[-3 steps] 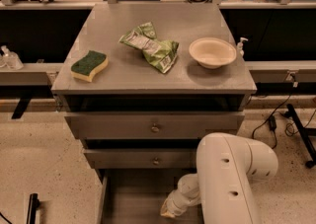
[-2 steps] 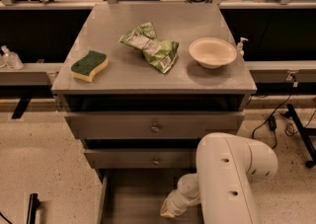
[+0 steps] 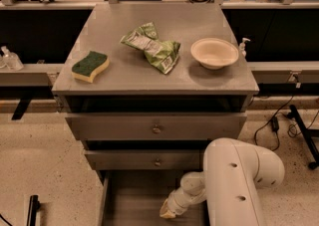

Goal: Open bottom drawer

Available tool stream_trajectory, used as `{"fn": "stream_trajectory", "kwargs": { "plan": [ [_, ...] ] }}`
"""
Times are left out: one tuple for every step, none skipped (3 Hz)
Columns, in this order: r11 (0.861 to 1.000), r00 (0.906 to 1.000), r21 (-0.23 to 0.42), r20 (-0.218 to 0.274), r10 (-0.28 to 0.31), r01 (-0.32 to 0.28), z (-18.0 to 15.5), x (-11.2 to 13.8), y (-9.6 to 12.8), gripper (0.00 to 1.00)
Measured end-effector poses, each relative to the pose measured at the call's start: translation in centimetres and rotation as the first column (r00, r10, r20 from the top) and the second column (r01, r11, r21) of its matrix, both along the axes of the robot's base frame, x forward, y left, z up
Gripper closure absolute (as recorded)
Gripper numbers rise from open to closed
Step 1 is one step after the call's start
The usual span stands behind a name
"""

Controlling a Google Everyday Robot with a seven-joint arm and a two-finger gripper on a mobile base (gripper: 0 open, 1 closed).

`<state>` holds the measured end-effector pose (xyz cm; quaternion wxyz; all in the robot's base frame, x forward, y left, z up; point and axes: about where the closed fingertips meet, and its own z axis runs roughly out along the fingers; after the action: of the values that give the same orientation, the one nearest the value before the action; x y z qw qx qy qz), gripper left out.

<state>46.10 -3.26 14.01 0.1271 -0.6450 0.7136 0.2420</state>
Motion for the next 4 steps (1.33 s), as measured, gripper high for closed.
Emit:
{"fn": "stream_trajectory", "kwargs": {
  "plan": [
    [0.998,0.9944,0.043,-0.092,0.053,-0.049,0.4,-2.6,1.8,1.00],
    [0.996,0.9771,0.056,-0.195,0.086,-0.077,-0.2,-6.8,3.4,1.00],
    [0.996,0.9771,0.056,-0.195,0.086,-0.076,-0.1,-6.3,3.3,1.00],
    [0.996,0.9771,0.056,-0.195,0.086,-0.076,-0.1,-6.2,3.2,1.00]
  ]
}}
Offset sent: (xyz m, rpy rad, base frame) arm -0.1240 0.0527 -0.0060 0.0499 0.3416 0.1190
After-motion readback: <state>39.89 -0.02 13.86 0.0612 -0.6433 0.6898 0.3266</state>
